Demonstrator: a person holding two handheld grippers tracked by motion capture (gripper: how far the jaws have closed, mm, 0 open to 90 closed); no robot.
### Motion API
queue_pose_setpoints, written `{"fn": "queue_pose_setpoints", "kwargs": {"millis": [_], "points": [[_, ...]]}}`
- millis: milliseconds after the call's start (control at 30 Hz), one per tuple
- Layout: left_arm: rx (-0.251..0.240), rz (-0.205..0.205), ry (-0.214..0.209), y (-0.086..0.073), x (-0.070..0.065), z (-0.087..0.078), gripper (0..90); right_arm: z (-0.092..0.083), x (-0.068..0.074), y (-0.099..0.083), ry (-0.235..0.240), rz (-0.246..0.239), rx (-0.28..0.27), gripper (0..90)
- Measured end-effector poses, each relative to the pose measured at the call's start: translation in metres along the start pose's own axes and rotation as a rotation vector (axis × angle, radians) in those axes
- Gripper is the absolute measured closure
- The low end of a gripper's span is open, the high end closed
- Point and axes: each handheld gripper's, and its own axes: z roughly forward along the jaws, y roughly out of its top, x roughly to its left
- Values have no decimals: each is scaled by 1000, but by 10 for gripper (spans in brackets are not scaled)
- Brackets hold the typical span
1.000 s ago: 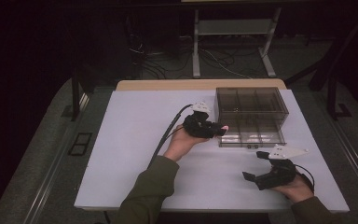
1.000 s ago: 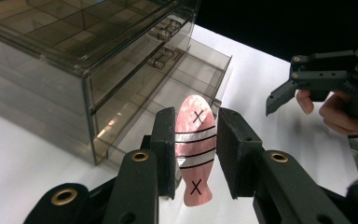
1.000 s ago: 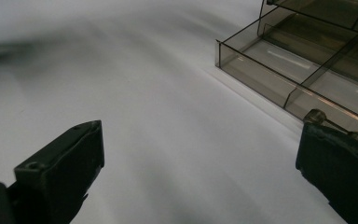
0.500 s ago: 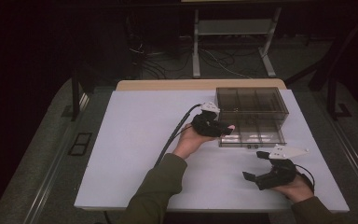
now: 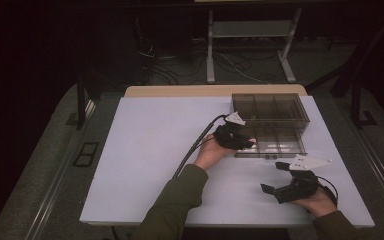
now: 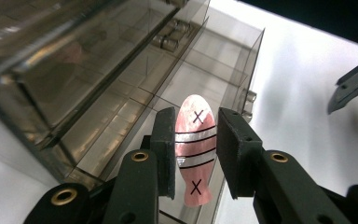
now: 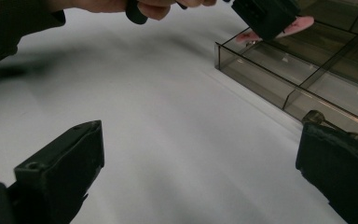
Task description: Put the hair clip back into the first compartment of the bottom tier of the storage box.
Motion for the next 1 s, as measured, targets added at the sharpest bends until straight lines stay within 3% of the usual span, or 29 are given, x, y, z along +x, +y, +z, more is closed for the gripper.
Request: {"fn": "queue_pose_setpoints", "kwargs": {"millis": [433,1000], "points": [[49,-10,26,-5,4,10,676,0,0,0,1,0,-1,5],[16,-16,19,-1,-2,2,599,-1,0,0,1,2,-5,5]]}}
